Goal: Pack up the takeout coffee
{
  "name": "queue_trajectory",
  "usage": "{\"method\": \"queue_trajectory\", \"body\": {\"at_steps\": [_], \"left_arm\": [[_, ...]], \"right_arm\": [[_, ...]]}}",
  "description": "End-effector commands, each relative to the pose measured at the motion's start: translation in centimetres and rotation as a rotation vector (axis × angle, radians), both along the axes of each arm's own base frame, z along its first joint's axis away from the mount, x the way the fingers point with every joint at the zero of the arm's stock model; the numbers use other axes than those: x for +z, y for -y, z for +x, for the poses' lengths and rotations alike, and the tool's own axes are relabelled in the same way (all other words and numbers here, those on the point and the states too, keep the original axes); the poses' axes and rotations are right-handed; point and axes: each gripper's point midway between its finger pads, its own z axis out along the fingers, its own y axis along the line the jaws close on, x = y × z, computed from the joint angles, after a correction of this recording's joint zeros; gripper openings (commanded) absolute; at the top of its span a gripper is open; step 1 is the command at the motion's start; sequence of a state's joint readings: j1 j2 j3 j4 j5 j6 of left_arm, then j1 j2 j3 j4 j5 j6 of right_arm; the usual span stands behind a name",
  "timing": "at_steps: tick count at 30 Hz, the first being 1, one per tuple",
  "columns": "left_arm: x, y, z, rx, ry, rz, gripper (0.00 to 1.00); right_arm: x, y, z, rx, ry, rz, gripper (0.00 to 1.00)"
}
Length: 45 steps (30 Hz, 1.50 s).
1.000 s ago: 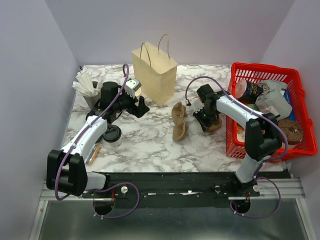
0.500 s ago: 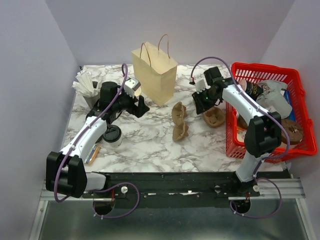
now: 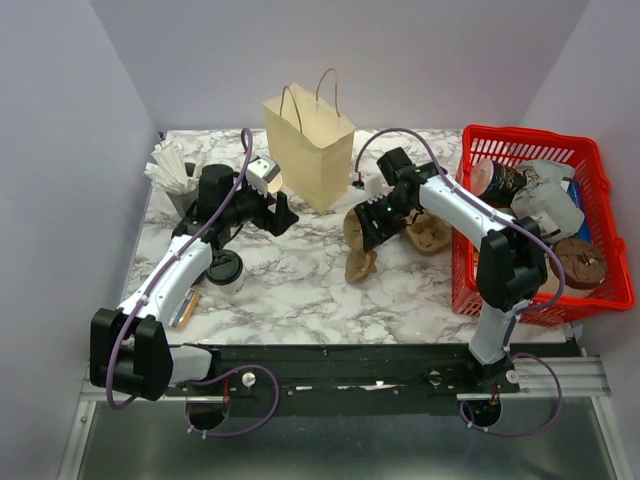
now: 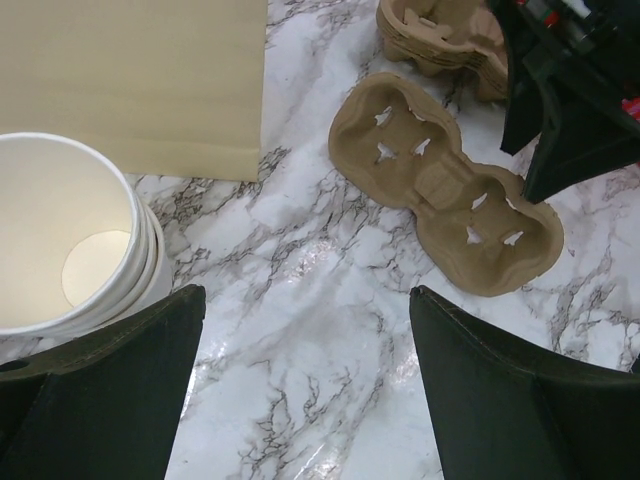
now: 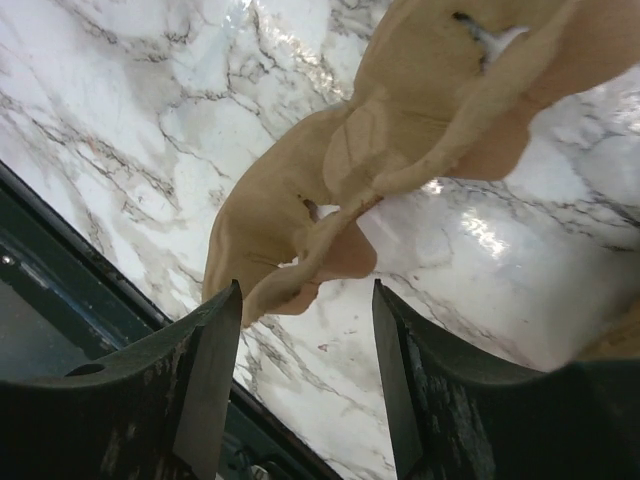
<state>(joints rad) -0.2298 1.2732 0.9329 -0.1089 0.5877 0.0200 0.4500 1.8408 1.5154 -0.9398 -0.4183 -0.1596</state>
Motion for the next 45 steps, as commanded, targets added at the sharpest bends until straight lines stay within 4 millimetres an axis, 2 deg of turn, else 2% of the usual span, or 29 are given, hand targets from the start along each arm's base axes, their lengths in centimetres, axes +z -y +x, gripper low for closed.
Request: {"method": "queue_trajectory", "body": {"at_steps": [1, 4, 7, 8, 9, 14, 16, 20, 26, 31, 37, 40, 43, 44, 45], "left_arm": [[0.5, -0.8, -0.5, 0.003, 0.035, 0.034, 0.91], [0.8, -0.8, -0.5, 0.007, 0.042, 0.032, 0.91], [0.6, -0.8, -0.8, 0.011, 0.029, 0.023, 0.91], [0.7, -0.8, -1.0, 0.012, 0.030, 0.020, 0.91], [0.6, -0.9, -1.1, 0.012, 0.028, 0.020, 0.91], [0.2, -1.0, -1.5, 0.015, 0.015, 0.025, 0.91], [0.3, -0.9, -1.5, 0.012, 0.015, 0.024, 0.91], [0.2, -0.9, -1.3, 0.012, 0.014, 0.021, 0.92], [-0.5, -0.6, -1.2, 0.016, -0.005, -0.003, 0.92], [-0.4, -0.5, -1.1, 0.015, 0.001, -0.013, 0.92], [-0.3, -0.4, -0.8, 0.013, 0.007, -0.013, 0.92], [-0.4, -0.4, -0.6, 0.013, 0.008, -0.014, 0.92], [-0.4, -0.3, -0.5, 0.013, 0.011, -0.014, 0.92], [-0.3, -0.4, -0.5, 0.014, 0.013, -0.014, 0.92], [-0.1, -0.4, -0.4, 0.016, 0.016, -0.014, 0.92]], "right_arm": [[-0.9, -1.0, -2.2, 0.011, -0.127, 0.029, 0.63], [-1.0, -1.5, -2.3, 0.016, -0.139, 0.044, 0.59], [-1.6, -1.2, -2.3, 0.003, -0.142, 0.017, 0.46], [-1.8, -1.0, -2.4, 0.001, -0.143, 0.003, 0.38], [-1.9, -0.8, -2.6, -0.001, -0.149, -0.005, 0.35], [-3.0, 0.4, -4.4, 0.006, -0.198, -0.028, 0.12], [-2.3, 0.8, -4.7, 0.008, -0.189, -0.015, 0.09], [-1.2, 3.3, -6.5, 0.031, -0.245, 0.010, 0.01], [-0.6, 7.3, -9.6, 0.112, -0.342, -0.010, 0.01], [-1.4, 8.8, -12.1, 0.124, -0.392, -0.044, 0.01], [-1.9, 10.5, -13.2, 0.129, -0.385, -0.128, 0.01], [-3.0, 12.3, -14.0, 0.143, -0.411, -0.219, 0.01], [-2.8, 12.4, -13.3, 0.151, -0.380, -0.231, 0.28], [-2.4, 12.1, -12.8, 0.146, -0.358, -0.214, 0.45], [-1.8, 11.6, -12.2, 0.143, -0.335, -0.192, 0.51]]}}
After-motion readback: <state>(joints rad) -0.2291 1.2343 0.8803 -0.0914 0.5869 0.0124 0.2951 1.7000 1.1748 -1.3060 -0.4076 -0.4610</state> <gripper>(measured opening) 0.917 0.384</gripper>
